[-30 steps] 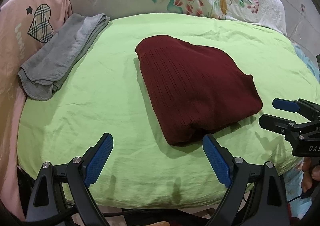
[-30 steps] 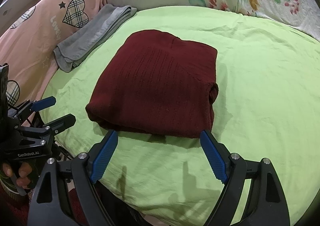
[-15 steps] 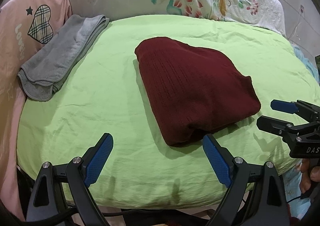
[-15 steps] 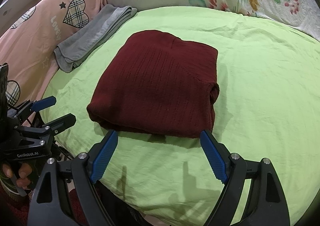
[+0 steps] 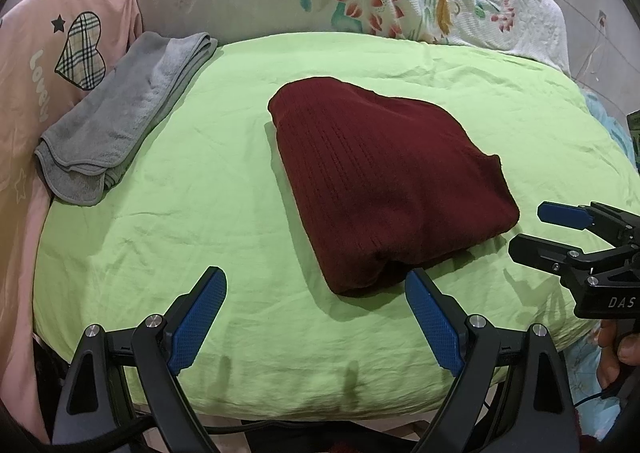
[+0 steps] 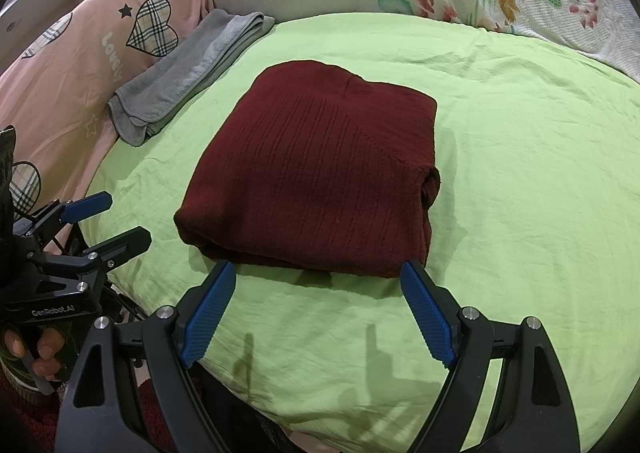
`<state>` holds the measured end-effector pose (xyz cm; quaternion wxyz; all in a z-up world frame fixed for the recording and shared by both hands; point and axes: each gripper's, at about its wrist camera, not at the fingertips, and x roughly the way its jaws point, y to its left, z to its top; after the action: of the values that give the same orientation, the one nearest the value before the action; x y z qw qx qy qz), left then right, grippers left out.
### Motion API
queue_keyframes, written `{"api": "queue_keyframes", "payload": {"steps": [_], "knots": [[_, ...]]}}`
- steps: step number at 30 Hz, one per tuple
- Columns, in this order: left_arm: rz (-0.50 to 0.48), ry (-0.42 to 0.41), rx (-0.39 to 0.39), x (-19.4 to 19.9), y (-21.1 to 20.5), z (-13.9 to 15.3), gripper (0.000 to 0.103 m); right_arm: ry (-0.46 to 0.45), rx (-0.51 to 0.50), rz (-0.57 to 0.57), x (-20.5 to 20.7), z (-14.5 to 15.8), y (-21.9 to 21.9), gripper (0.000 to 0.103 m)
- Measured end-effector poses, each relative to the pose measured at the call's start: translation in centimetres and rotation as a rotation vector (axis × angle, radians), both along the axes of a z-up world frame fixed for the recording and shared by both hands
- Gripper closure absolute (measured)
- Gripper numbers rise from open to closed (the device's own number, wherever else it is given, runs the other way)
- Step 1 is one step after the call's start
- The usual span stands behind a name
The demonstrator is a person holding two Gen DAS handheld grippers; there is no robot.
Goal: Fold large clothes
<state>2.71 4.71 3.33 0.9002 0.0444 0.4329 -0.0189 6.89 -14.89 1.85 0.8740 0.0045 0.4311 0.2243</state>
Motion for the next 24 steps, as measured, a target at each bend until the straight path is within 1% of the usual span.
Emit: {"api": "queue_keyframes", "payload": {"steps": [24], "knots": [[0.01,-0.004,0.005,0.04,-0.28,0.16,0.011,-0.005,0.005,0.002,-0.01,0.27,0.4,0.018]]}}
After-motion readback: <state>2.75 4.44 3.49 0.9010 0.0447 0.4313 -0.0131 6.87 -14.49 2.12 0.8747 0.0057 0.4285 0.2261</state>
